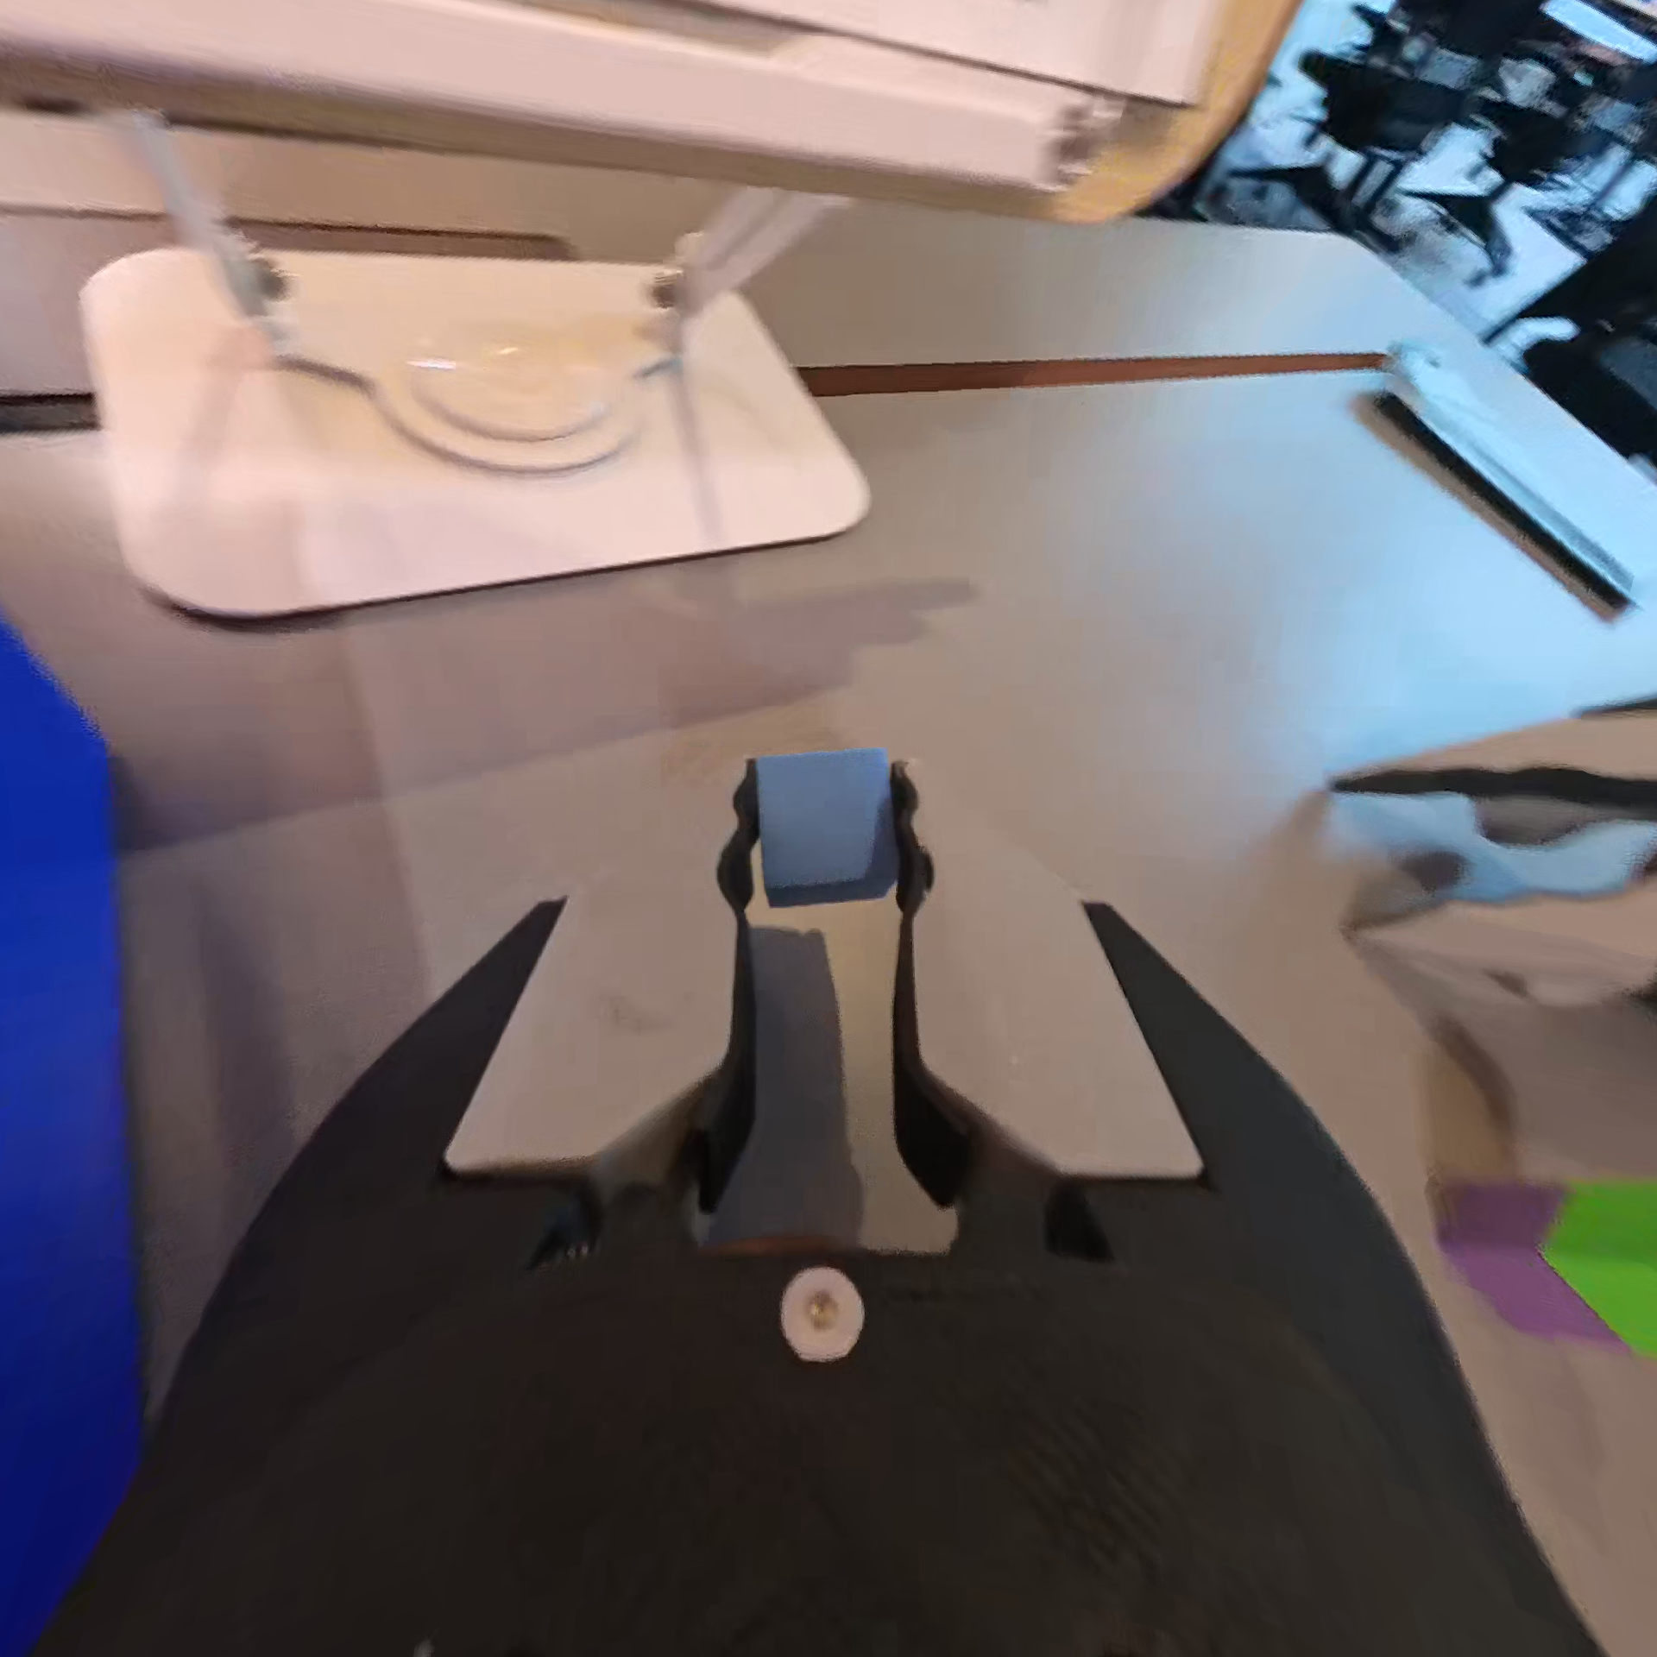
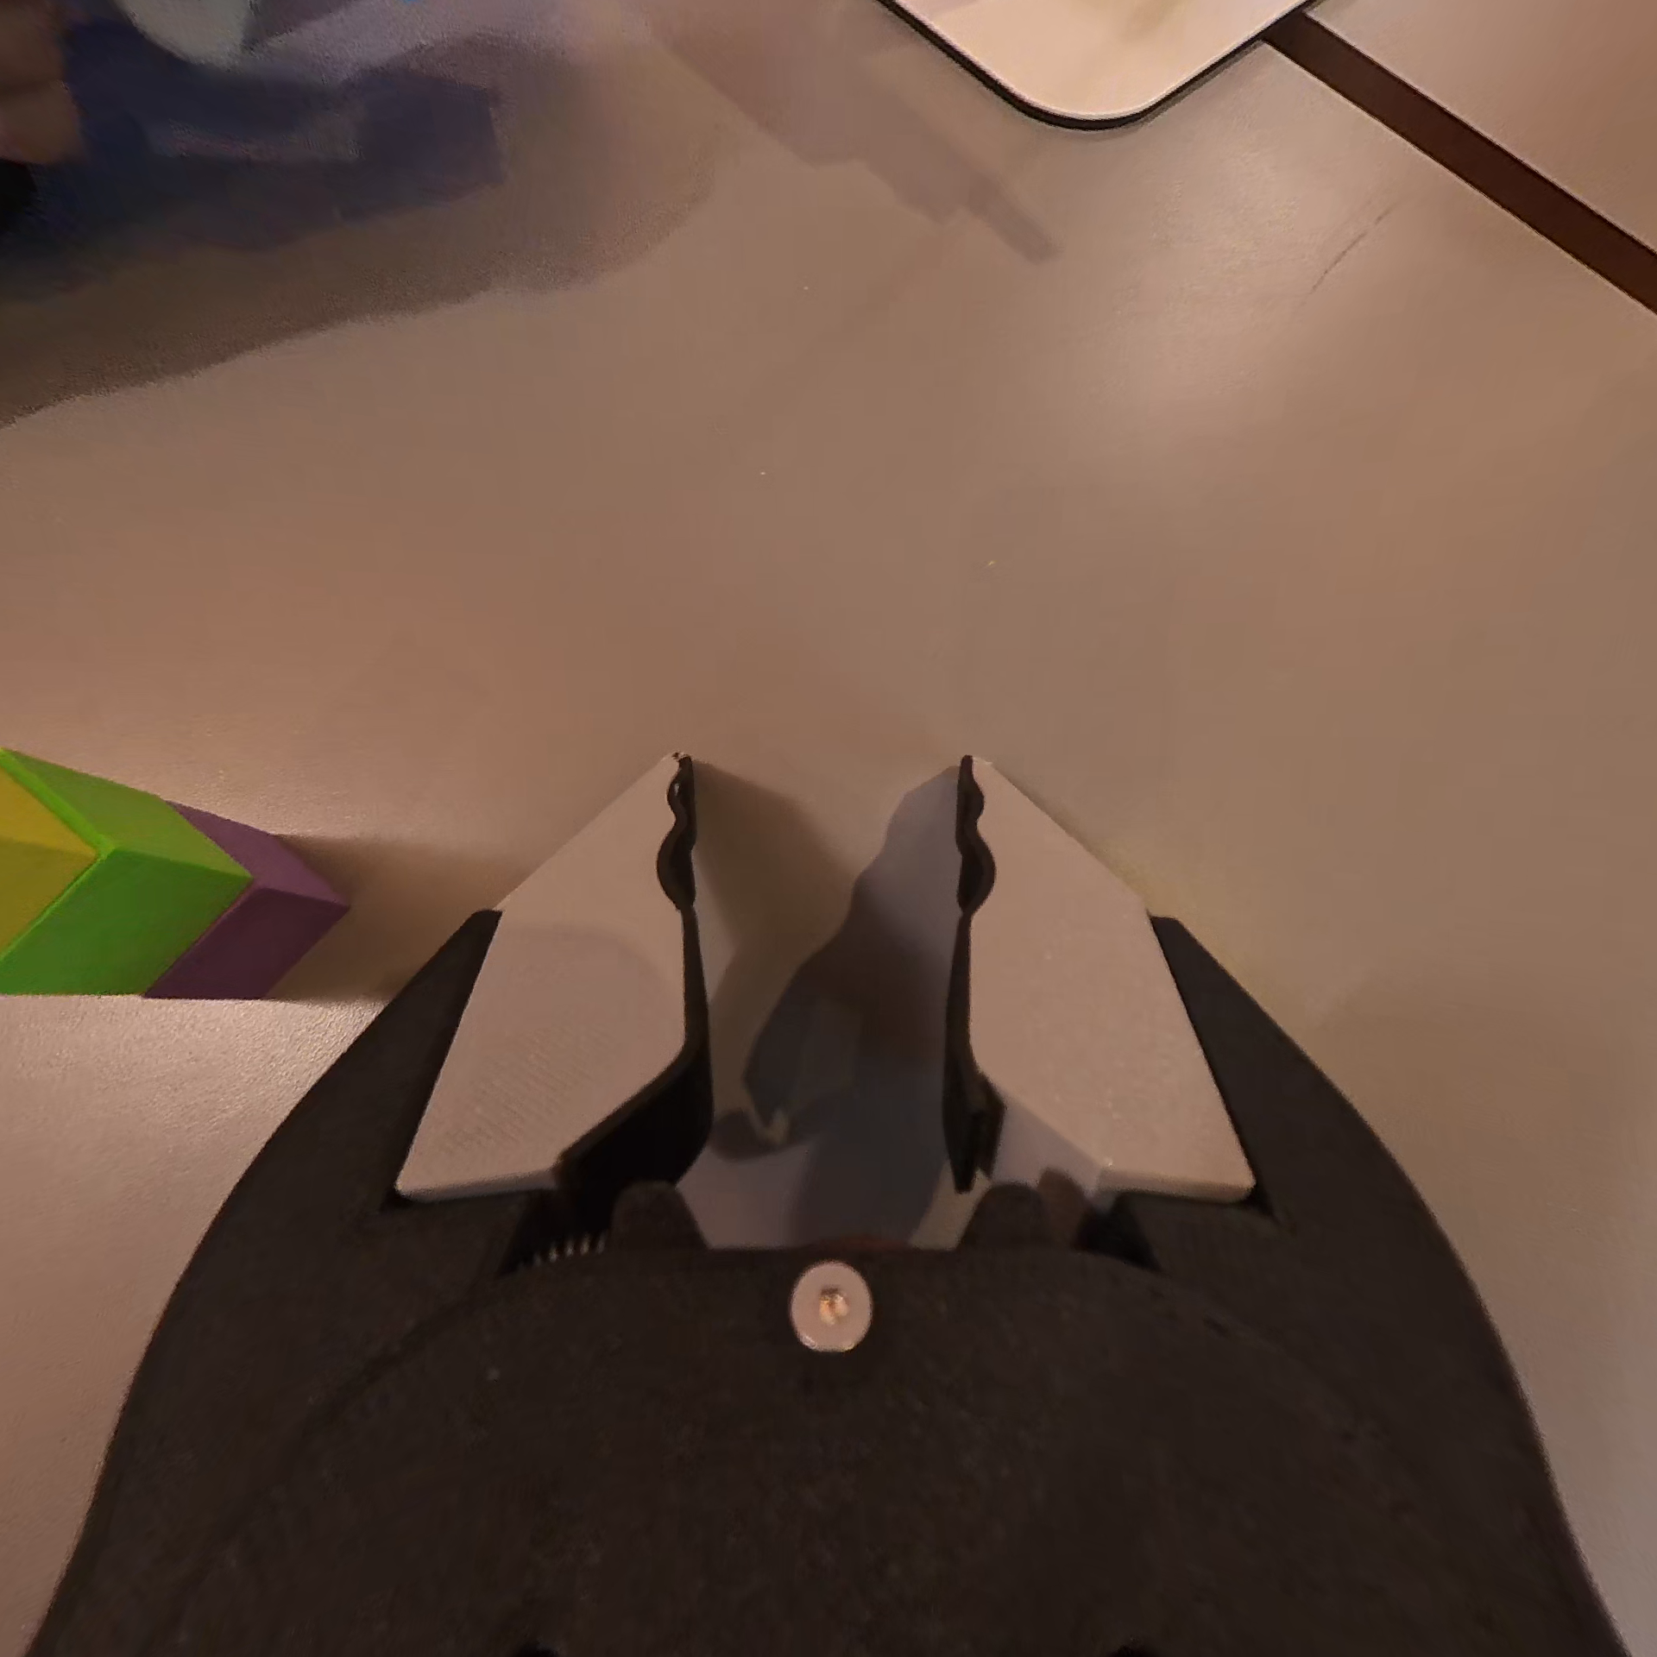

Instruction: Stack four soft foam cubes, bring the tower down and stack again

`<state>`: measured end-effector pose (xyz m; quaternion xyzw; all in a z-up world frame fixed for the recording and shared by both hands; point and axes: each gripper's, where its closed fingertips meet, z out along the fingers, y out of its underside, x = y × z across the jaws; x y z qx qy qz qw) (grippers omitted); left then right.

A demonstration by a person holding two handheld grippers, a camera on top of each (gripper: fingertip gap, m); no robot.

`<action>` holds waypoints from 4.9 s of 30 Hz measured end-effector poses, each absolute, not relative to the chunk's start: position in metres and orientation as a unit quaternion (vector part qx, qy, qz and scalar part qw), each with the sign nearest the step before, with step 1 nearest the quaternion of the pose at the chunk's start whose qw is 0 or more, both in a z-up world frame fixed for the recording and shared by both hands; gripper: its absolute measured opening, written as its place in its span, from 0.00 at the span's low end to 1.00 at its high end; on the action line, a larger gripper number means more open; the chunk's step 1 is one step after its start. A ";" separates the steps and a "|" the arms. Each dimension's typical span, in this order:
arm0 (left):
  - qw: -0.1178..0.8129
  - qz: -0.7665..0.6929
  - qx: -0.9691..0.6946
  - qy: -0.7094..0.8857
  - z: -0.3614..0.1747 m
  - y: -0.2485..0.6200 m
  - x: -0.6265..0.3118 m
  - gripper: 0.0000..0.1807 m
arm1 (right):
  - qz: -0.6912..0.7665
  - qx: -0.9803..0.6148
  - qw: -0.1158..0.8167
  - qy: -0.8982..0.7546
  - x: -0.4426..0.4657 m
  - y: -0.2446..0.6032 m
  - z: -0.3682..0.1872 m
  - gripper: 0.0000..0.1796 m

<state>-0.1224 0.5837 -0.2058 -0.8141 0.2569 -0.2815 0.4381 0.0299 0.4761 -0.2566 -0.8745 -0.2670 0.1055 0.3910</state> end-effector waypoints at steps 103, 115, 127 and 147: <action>0.266 -0.227 -0.648 0.677 -0.167 0.379 -0.034 0.15 | 0.097 -0.871 0.395 -0.276 0.025 0.476 -0.256 0.33; 0.268 -0.222 -0.651 0.675 -0.177 0.378 -0.026 0.15 | 0.094 -0.870 0.397 -0.278 0.025 0.476 -0.255 0.33; 0.287 -0.242 -0.639 0.671 -0.175 0.375 -0.027 0.15 | 0.096 -0.870 0.396 -0.277 0.025 0.476 -0.256 0.33; 0.305 -0.294 -0.607 0.672 -0.170 0.370 -0.026 0.15 | 0.093 -0.870 0.397 -0.278 0.025 0.476 -0.255 0.33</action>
